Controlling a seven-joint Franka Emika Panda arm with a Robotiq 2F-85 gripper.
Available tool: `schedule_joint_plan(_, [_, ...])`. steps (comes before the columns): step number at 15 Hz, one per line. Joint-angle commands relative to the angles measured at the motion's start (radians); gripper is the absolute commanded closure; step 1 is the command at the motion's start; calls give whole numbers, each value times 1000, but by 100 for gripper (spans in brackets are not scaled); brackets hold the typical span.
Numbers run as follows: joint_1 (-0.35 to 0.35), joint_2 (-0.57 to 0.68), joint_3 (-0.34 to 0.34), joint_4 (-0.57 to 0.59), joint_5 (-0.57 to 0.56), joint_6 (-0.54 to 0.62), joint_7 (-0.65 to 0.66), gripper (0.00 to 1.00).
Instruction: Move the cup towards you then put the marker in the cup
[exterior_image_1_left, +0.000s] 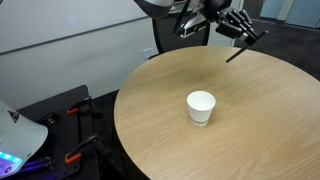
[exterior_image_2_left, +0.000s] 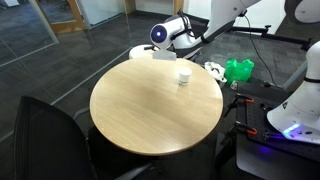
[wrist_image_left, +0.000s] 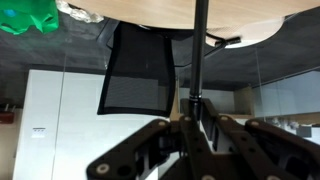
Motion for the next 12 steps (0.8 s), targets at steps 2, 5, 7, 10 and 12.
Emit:
schedule_joint_plan(2, [-106, -54, 156, 13, -139, -229, 106, 96])
schedule_joint_plan(5, [-174, -88, 257, -18, -221, -319, 152, 96])
schedule_joint_plan(7, [-230, -60, 320, 20, -234, -332, 137, 85])
schedule_joint_plan(10, [-242, -64, 330, 19, -241, -334, 136, 85])
schedule_joint_plan(12, [-243, -67, 339, 10, -249, -350, 153, 96])
